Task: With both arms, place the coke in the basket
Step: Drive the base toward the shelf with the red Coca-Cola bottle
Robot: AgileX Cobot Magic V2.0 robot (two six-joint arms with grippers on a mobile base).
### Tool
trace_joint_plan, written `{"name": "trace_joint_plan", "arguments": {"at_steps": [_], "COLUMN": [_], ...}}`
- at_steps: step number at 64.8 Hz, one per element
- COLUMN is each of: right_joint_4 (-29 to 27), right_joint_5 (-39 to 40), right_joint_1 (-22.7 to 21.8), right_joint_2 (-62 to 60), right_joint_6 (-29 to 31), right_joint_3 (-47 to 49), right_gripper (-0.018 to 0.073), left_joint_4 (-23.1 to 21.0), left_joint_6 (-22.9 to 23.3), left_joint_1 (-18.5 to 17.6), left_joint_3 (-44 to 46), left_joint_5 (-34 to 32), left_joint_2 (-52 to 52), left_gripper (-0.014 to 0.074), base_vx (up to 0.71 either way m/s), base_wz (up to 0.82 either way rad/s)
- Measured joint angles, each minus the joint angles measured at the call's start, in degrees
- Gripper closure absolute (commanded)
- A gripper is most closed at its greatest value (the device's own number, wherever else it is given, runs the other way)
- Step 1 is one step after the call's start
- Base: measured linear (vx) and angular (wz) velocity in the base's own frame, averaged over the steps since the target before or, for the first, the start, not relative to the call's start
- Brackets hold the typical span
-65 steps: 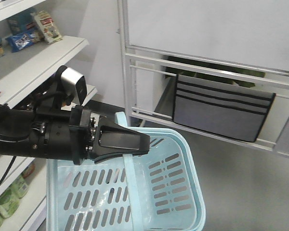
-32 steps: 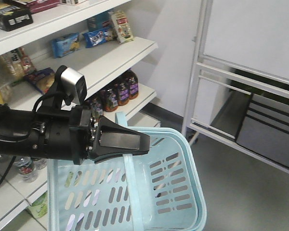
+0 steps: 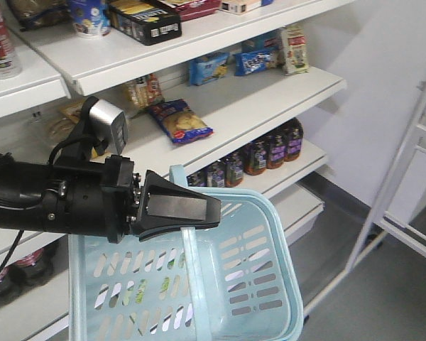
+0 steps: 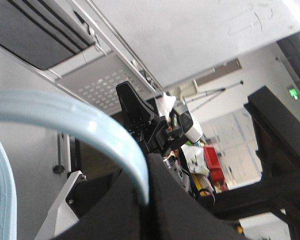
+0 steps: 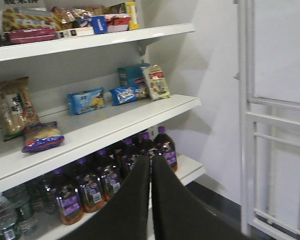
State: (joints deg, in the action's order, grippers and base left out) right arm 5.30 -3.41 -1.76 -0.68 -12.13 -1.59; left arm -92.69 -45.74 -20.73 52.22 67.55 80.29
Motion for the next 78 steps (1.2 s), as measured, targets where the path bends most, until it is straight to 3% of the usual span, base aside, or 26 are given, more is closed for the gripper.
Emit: {"name": "trace_joint_plan", "arguments": {"at_steps": [78], "right_joint_4": [0.0], "right_joint_5": [0.0], "right_joint_1": [0.0], "right_joint_2": [0.0], "right_joint_6": [0.0], "right_joint_3": [0.0], "right_gripper": [0.0564], "left_joint_4": [0.0], "left_joint_6": [0.0], "left_joint_1": [0.0], "left_joint_3": [0.0], "left_joint_5": [0.0], "left_joint_2": [0.0], "left_gripper": [0.0604], "base_vx": [0.07], "base_wz": [0.37]}}
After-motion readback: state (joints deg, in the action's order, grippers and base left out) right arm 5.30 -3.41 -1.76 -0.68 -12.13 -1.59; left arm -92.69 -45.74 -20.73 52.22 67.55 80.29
